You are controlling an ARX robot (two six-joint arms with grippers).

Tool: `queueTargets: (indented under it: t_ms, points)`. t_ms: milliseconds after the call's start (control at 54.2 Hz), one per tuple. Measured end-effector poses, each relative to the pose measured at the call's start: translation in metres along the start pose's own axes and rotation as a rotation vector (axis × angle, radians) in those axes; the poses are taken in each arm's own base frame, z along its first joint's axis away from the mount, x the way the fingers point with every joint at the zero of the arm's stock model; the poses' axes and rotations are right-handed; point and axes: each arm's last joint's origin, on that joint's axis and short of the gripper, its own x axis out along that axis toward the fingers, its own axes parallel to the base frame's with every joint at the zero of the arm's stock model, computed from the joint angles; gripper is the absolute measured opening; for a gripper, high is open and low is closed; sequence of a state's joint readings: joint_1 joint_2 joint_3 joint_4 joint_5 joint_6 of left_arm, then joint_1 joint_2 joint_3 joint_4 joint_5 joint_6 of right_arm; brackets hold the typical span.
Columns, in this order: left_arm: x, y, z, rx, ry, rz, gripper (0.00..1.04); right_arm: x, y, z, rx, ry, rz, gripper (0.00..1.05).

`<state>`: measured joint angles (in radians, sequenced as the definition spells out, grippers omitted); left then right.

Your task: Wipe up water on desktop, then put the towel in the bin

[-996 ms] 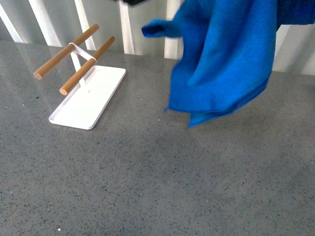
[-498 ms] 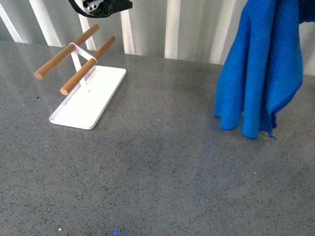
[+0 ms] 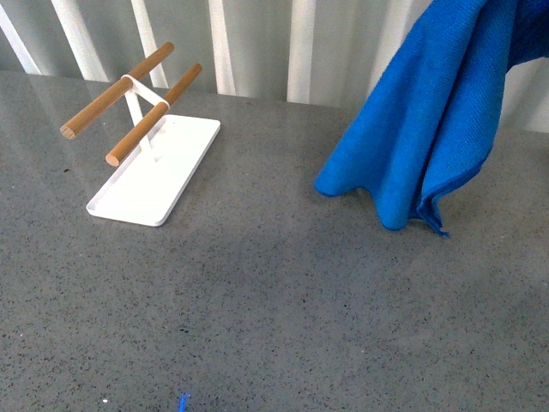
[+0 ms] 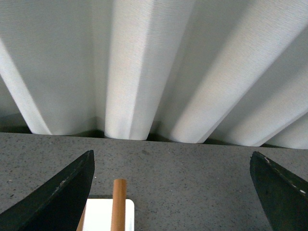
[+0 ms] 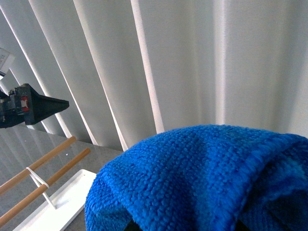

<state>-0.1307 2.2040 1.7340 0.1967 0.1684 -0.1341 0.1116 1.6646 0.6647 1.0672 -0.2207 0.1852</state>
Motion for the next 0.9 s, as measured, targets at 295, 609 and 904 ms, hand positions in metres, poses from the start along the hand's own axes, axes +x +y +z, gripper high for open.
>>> queueTargets:
  t_ms: [295,609,904]
  points:
    - [-0.006,0.041,0.011,-0.006,-0.051,0.142,0.98,0.000,0.000,-0.006,0.007,0.014,-0.007,0.03]
    - [-0.044,0.067,0.008,0.090,-0.297,0.284,0.72,0.001,0.002,-0.011,0.011,0.027,-0.002,0.03]
    - [-0.145,0.035,-0.055,0.129,-0.321,0.270,0.19,0.001,0.002,-0.012,0.012,0.034,-0.011,0.03]
